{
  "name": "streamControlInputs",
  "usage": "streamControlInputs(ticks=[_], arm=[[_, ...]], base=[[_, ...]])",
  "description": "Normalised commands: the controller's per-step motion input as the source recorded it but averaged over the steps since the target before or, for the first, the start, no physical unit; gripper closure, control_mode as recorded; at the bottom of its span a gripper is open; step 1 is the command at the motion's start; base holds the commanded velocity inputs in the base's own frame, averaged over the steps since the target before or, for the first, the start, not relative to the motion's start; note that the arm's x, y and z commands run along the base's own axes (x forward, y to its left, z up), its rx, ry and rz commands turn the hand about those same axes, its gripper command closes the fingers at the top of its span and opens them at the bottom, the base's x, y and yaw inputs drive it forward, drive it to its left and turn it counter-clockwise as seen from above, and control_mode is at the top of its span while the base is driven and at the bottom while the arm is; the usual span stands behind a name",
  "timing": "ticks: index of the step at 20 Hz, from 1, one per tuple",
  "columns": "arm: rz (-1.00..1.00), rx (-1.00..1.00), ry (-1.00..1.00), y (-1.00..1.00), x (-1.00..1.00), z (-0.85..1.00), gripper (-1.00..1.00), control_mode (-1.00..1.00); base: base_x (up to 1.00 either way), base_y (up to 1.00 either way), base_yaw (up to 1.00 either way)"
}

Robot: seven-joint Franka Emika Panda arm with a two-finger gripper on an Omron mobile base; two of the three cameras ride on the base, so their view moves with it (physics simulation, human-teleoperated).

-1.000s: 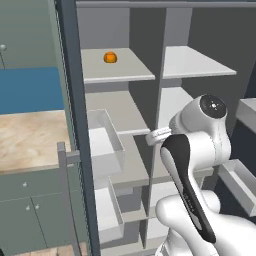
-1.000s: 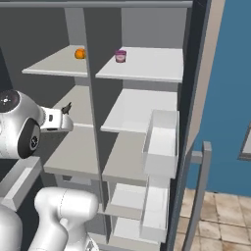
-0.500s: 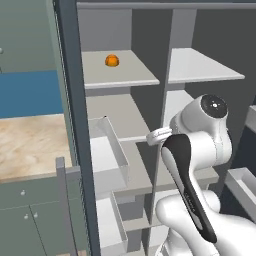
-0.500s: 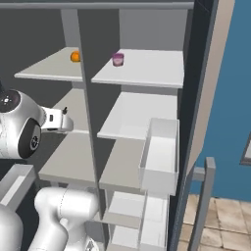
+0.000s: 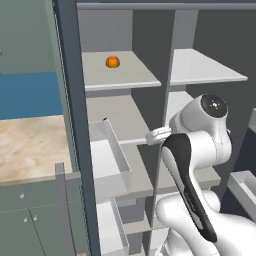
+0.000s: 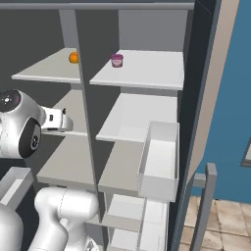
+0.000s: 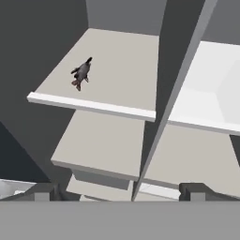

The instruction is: Pick up the frozen fish from the freezer, place it on any shelf in the fridge, and close the fridge and freezer doors when done.

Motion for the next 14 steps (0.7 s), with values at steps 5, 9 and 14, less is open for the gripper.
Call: streamControlInputs(ticks=[5,9,14], arm=[[0.00,0.12,0.00,0.17,0.19,-0.05,-1.00,-1.00],[-0.05,0.06,0.00,0.45,0.39,0.00,-1.00,-1.00],[-0.05,0.02,0.00,0.38,0.40,0.00,-1.00,-1.00]], base=[[0.00,0.00,0.00],[0.00,0.00,0.00],[0.00,0.00,0.00]])
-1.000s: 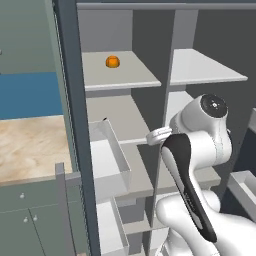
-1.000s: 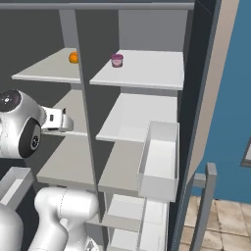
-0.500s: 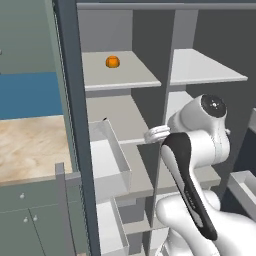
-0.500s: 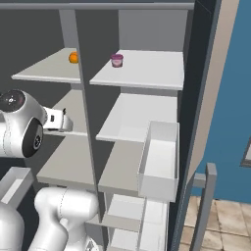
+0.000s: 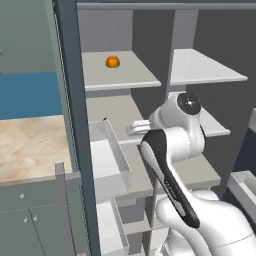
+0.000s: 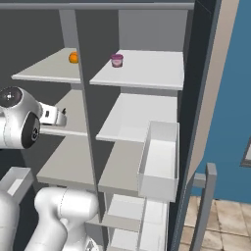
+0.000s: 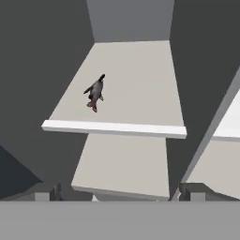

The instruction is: Pick up the frozen fish from the freezer, place it on any shelf in the fridge, and close the fridge and freezer doors when done.

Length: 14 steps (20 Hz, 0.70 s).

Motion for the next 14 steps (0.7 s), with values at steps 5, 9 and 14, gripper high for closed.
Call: streamControlInputs(ticks=[5,9,14], arm=[[-0.03,0.08,0.00,0.12,0.38,-0.09,-1.00,-1.00],[0.00,0.14,0.03,0.00,0.38,-0.24,-1.00,-1.00],[0.00,0.17,0.09,0.00,0.35,-0.24,-1.00,-1.00]], base=[[0.00,0.00,0.00],[0.00,0.00,0.00],[0.00,0.00,0.00]])
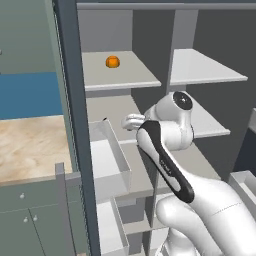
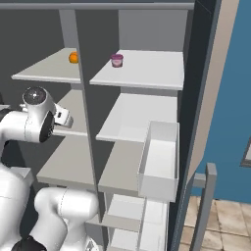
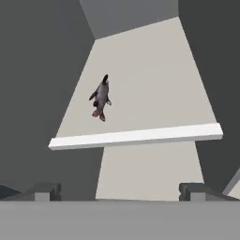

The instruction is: Pick up the frozen fish from the freezer, place it on any shelf in the fridge, and close the fridge and freezer doors when done.

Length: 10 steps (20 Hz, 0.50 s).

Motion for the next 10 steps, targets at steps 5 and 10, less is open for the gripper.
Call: streamControlInputs(ticks=[5,10], arm=[[0.00,0.07,0.05,0.14,0.31,-0.16,-1.00,-1.00],[0.00,0.00,0.00,0.35,0.24,0.00,-1.00,-1.00]], base=[[0.00,0.00,0.00],[0.00,0.00,0.00]])
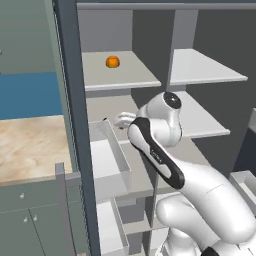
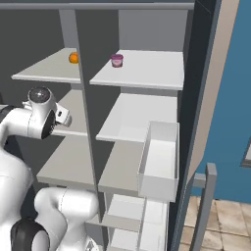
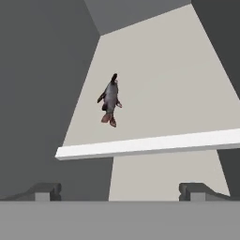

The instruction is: Pick up the frozen fish from the freezer, place it on any shelf in the fridge, and close the fridge and freezer doors when done.

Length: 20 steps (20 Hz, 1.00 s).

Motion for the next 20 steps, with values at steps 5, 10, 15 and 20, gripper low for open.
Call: streamControlInputs(ticks=[5,10,15,20], arm=[[0.00,-0.03,0.00,0.23,0.27,-0.02,-1.00,-1.00],[0.00,-0.03,0.00,0.10,0.41,-0.08,-1.00,-1.00],[0.00,-0.02,0.01,0.18,0.38,-0.15,-1.00,-1.00],[0.00,-0.03,0.03,0.17,0.32,-0.32,-1.00,-1.00]], base=[[0.00,0.00,0.00],[0.00,0.00,0.00],[0.00,0.00,0.00],[0.00,0.00,0.00]])
